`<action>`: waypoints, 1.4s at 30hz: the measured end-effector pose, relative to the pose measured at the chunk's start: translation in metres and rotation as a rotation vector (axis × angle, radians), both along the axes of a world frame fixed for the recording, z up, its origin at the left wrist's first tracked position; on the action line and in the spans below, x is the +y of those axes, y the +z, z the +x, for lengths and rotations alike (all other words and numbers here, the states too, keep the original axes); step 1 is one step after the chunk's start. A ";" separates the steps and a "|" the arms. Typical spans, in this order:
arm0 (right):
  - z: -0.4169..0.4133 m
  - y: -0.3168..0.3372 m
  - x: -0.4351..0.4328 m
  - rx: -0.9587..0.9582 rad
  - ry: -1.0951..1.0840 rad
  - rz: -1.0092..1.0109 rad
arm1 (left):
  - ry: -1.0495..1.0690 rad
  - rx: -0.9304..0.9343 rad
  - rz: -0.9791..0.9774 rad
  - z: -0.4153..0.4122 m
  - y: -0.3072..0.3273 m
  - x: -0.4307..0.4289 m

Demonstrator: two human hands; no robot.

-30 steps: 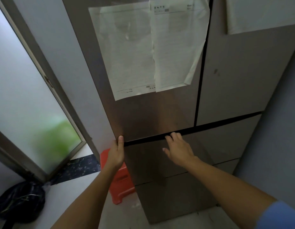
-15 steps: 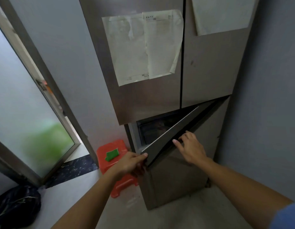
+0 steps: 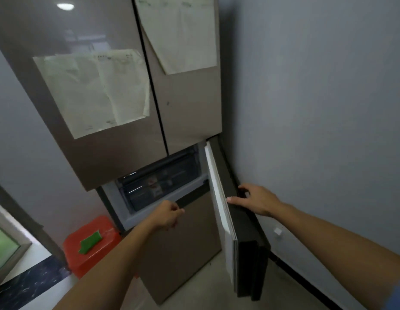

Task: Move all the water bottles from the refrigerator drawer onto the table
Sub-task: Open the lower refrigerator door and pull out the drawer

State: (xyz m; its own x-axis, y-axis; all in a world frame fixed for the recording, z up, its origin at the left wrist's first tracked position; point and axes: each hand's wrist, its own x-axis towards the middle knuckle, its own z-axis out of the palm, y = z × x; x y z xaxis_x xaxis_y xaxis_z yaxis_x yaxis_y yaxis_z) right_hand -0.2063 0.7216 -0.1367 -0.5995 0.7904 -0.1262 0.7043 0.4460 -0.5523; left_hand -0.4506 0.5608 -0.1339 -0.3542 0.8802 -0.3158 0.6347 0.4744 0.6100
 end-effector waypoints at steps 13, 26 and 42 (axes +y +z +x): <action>0.161 -0.003 0.128 -0.233 0.014 0.137 | -0.169 0.368 0.228 0.152 -0.010 0.226; 0.246 -0.029 0.272 -0.294 -0.116 0.425 | -0.391 0.690 0.317 0.237 -0.037 0.373; 0.254 -0.029 0.317 -0.349 -0.181 0.553 | -0.404 0.688 0.493 0.229 -0.041 0.414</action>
State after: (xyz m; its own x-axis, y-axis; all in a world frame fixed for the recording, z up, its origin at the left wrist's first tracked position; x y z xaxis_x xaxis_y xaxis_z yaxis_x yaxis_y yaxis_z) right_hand 0.0475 1.0388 -0.1655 -0.4492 0.8784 0.1634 0.8900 0.4559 -0.0040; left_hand -0.2213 0.9746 -0.1752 0.0376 0.9559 0.2913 0.9909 -0.0733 0.1126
